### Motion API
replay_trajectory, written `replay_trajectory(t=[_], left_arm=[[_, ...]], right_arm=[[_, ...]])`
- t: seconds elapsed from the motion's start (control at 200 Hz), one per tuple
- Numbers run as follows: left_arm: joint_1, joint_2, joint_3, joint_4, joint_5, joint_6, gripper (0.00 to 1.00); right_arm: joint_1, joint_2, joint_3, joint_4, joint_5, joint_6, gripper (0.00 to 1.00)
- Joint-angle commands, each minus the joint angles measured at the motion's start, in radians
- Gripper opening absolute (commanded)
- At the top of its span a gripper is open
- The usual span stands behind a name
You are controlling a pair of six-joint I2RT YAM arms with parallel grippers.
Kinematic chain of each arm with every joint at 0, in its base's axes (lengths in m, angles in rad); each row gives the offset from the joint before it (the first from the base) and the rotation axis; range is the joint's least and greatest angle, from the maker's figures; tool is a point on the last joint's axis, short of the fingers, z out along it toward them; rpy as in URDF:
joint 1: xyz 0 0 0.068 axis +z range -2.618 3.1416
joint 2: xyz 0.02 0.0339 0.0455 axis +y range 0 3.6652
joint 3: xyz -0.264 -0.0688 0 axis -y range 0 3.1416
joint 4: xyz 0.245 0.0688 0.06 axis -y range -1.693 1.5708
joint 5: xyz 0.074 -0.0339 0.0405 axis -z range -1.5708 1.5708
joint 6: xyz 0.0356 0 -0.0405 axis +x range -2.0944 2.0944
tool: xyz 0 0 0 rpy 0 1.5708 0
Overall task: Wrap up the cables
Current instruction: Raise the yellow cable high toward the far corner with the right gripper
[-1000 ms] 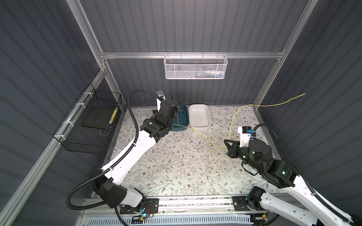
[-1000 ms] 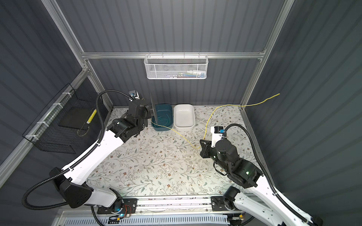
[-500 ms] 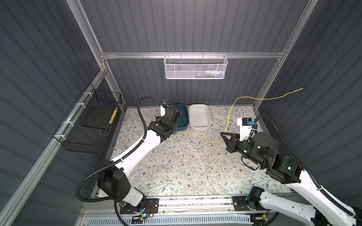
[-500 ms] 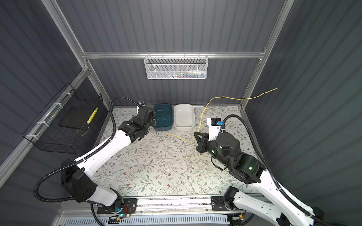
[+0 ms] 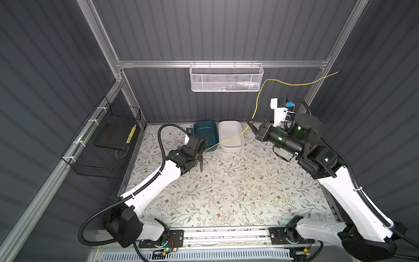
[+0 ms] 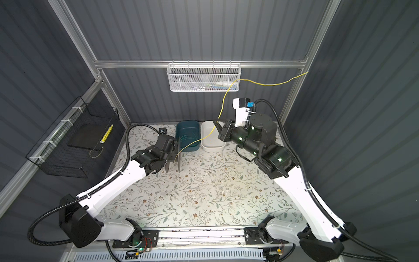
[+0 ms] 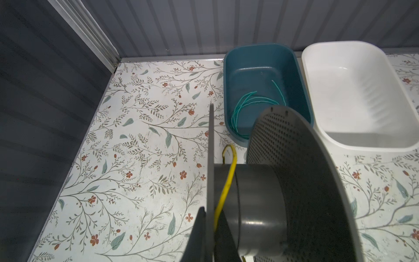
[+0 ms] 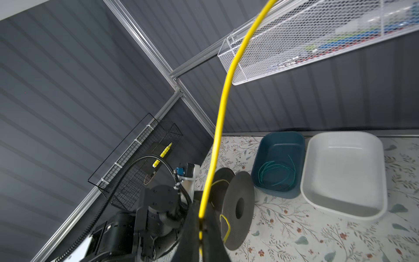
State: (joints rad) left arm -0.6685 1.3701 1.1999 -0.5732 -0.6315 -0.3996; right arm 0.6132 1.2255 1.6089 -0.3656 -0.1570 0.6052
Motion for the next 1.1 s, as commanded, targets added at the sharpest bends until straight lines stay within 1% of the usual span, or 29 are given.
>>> replay_trajectory(t=[0.0, 0.11, 0.23, 0.445, 0.56, 0.58, 0.655, 0.735, 0.86, 1.03, 1.095], left_arm=[[-0.062, -0.033, -0.033, -0.049, 0.009, 0.000, 0.00], [-0.142, -0.046, -0.046, -0.063, 0.016, -0.012, 0.00], [-0.192, -0.062, -0.078, -0.057, 0.092, -0.012, 0.00], [-0.252, -0.101, -0.141, -0.058, 0.174, 0.028, 0.00], [-0.260, -0.151, -0.167, -0.071, 0.212, 0.052, 0.00], [-0.261, -0.161, -0.169, -0.076, 0.219, 0.056, 0.00], [-0.262, -0.200, -0.175, -0.098, 0.232, 0.067, 0.00], [-0.260, -0.252, -0.184, -0.115, 0.248, 0.087, 0.00], [-0.260, -0.321, -0.187, -0.135, 0.277, 0.116, 0.00], [-0.261, -0.389, -0.189, -0.139, 0.335, 0.146, 0.00], [-0.260, -0.407, -0.181, -0.144, 0.336, 0.145, 0.00]], right_arm=[[-0.034, 0.056, 0.082, 0.047, -0.076, 0.019, 0.00], [-0.074, 0.111, 0.139, 0.042, -0.102, 0.025, 0.00], [-0.125, 0.154, 0.184, 0.035, -0.134, 0.035, 0.00], [-0.223, 0.220, 0.217, 0.033, -0.170, 0.047, 0.00], [-0.285, 0.251, 0.219, 0.031, -0.168, 0.048, 0.00], [-0.298, 0.257, 0.218, 0.032, -0.208, 0.050, 0.00], [-0.346, 0.281, 0.216, 0.033, -0.220, 0.057, 0.00], [-0.398, 0.296, 0.196, 0.046, -0.232, 0.070, 0.00], [-0.460, 0.302, 0.117, 0.096, -0.246, 0.098, 0.00], [-0.518, 0.293, -0.020, 0.172, -0.259, 0.136, 0.00], [-0.534, 0.287, -0.068, 0.196, -0.260, 0.145, 0.00]])
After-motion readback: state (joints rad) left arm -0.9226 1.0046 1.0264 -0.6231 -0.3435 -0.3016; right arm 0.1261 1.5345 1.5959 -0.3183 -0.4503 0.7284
